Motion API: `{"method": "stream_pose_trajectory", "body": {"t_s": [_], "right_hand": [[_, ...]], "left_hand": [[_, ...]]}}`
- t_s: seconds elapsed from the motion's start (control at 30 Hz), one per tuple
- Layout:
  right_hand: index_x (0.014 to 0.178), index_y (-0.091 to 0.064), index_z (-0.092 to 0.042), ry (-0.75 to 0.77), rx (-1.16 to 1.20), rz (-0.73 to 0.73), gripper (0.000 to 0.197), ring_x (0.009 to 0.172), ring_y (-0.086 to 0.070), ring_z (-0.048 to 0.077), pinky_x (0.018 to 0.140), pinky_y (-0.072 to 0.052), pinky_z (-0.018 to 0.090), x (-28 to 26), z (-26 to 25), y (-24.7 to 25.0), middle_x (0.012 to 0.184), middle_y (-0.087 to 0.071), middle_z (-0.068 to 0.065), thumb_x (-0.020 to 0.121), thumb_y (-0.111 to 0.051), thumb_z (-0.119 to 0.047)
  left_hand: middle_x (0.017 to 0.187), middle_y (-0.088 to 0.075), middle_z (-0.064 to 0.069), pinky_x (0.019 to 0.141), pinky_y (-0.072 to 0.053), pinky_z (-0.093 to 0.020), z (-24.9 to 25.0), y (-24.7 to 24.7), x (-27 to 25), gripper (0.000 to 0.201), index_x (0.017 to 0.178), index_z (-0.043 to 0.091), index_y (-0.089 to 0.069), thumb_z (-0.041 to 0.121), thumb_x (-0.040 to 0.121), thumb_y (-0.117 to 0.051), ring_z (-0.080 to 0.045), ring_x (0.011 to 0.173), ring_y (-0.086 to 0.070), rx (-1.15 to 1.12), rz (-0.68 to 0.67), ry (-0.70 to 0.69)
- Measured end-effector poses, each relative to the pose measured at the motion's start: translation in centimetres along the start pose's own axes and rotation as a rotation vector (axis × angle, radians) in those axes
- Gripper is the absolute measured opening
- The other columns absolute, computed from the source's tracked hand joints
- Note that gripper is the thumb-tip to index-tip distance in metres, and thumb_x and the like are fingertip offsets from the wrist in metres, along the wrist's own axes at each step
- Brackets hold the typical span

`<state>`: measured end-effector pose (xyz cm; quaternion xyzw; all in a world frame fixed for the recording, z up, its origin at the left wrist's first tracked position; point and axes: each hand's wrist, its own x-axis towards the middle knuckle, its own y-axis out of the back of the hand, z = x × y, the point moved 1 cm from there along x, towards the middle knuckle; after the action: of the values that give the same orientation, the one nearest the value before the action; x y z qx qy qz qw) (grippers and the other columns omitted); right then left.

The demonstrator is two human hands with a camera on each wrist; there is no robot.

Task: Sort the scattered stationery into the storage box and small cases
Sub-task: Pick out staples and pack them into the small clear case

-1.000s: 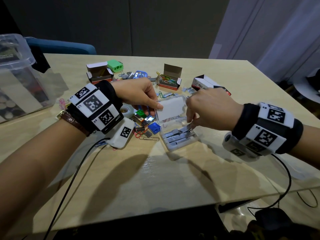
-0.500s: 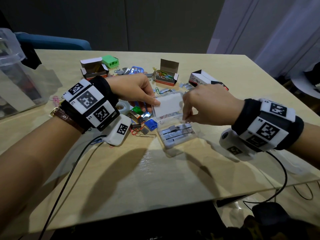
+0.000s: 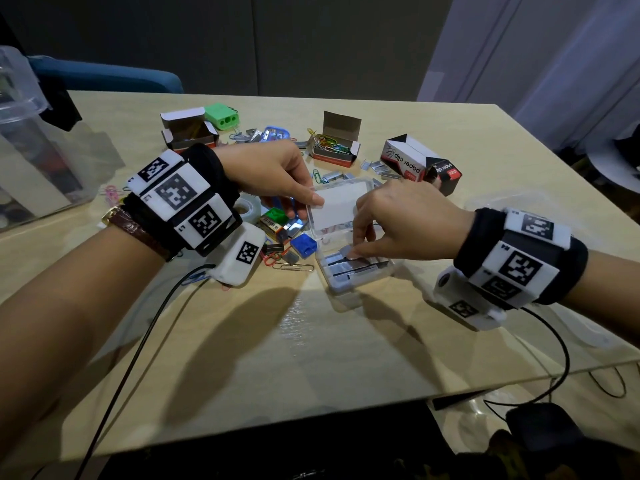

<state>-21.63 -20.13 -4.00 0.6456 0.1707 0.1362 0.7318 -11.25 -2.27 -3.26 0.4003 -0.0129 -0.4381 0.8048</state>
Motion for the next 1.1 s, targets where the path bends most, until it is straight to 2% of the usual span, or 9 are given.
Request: {"method": "stream_pose_trajectory", "body": {"t_s": [0.2,0.3,0.47,0.53,0.6,0.7,0.83,1.0,1.1], "right_hand": [[0.08,-0.069,-0.034,-0.024,-0.007,0.031,0.013,0.062,-0.046,0.002,0.046,-0.02,0.02,-0.3,0.1,0.1,0.085,-0.067,-0.014,0.087,-0.064,-0.044],[0.074,-0.067,-0.035,-0.045,0.103,0.049,0.014,0.06,-0.047,0.001,0.05,-0.029,0.023,-0.4,0.7,0.2,0.08,-0.067,-0.013,0.084,-0.066,-0.044],[0.077,-0.071,-0.036,-0.032,0.363,0.025,0.018,0.061,-0.057,0.0,0.061,-0.05,0.035,-0.5,1.8,1.3,0.077,-0.069,-0.014,0.079,-0.064,-0.052],[0.084,-0.073,-0.031,0.006,0.419,-0.005,0.021,0.062,-0.062,0.002,0.065,-0.052,0.032,-0.6,2.1,1.4,0.081,-0.072,-0.008,0.082,-0.063,-0.049],[0.087,-0.071,-0.026,0.047,0.479,-0.06,0.014,0.061,-0.065,0.002,0.064,-0.049,0.019,-0.6,2.1,1.2,0.084,-0.074,-0.002,0.088,-0.064,-0.037],[0.083,-0.066,-0.018,0.084,0.529,-0.114,0.013,0.059,-0.064,-0.003,0.059,-0.044,0.009,-0.8,1.7,0.8,0.097,-0.074,-0.003,0.093,-0.063,-0.027],[0.079,-0.053,-0.012,0.125,0.541,-0.158,0.02,0.051,-0.064,0.003,0.049,-0.045,0.013,-0.8,1.4,-0.1,0.115,-0.069,-0.009,0.096,-0.057,-0.02],[0.077,-0.047,-0.014,0.146,0.587,-0.147,0.022,0.054,-0.067,0.016,0.046,-0.043,0.011,-1.0,1.6,0.1,0.114,-0.069,-0.001,0.098,-0.054,-0.018],[0.078,-0.047,-0.012,0.153,0.595,-0.145,0.021,0.055,-0.066,0.009,0.048,-0.044,0.01,-1.0,1.6,0.4,0.117,-0.068,-0.004,0.098,-0.054,-0.017]], "left_hand": [[0.07,-0.073,0.004,0.06,-0.048,-0.021,0.1,-0.1,-0.1,0.025,0.079,0.014,-0.072,0.038,0.077,-0.065,-0.006,0.063,-0.065,-0.006,-0.019,-0.012],[0.071,-0.073,0.002,0.062,-0.048,-0.025,0.1,0.0,-0.2,0.03,0.079,0.013,-0.072,0.041,0.072,-0.065,-0.007,0.064,-0.065,-0.019,-0.019,-0.02],[0.067,-0.072,0.005,0.061,-0.049,-0.025,0.2,0.1,0.1,0.022,0.083,0.011,-0.072,0.031,0.086,-0.064,-0.004,0.06,-0.065,0.009,-0.014,-0.014],[0.067,-0.072,0.006,0.062,-0.05,-0.026,0.3,0.2,0.2,0.022,0.083,0.011,-0.072,0.03,0.087,-0.064,-0.003,0.06,-0.065,0.018,-0.016,-0.01],[0.067,-0.072,0.006,0.061,-0.05,-0.024,0.2,0.2,0.2,0.022,0.083,0.011,-0.071,0.031,0.087,-0.063,-0.003,0.06,-0.065,0.022,-0.014,-0.007],[0.067,-0.072,0.006,0.057,-0.049,-0.02,0.2,0.1,0.3,0.024,0.083,0.01,-0.07,0.032,0.086,-0.062,-0.003,0.06,-0.064,0.027,-0.012,-0.011],[0.066,-0.071,0.006,0.055,-0.049,-0.016,0.1,0.2,0.3,0.023,0.082,0.01,-0.069,0.031,0.088,-0.061,-0.002,0.059,-0.064,0.038,-0.016,-0.006],[0.068,-0.072,0.005,0.061,-0.05,-0.023,0.1,0.2,0.3,0.024,0.082,0.011,-0.069,0.033,0.086,-0.061,-0.004,0.062,-0.065,0.03,-0.025,-0.015],[0.067,-0.072,0.007,0.058,-0.05,-0.02,0.1,0.2,0.3,0.022,0.082,0.012,-0.069,0.032,0.087,-0.061,-0.003,0.061,-0.065,0.039,-0.015,-0.014]]}}
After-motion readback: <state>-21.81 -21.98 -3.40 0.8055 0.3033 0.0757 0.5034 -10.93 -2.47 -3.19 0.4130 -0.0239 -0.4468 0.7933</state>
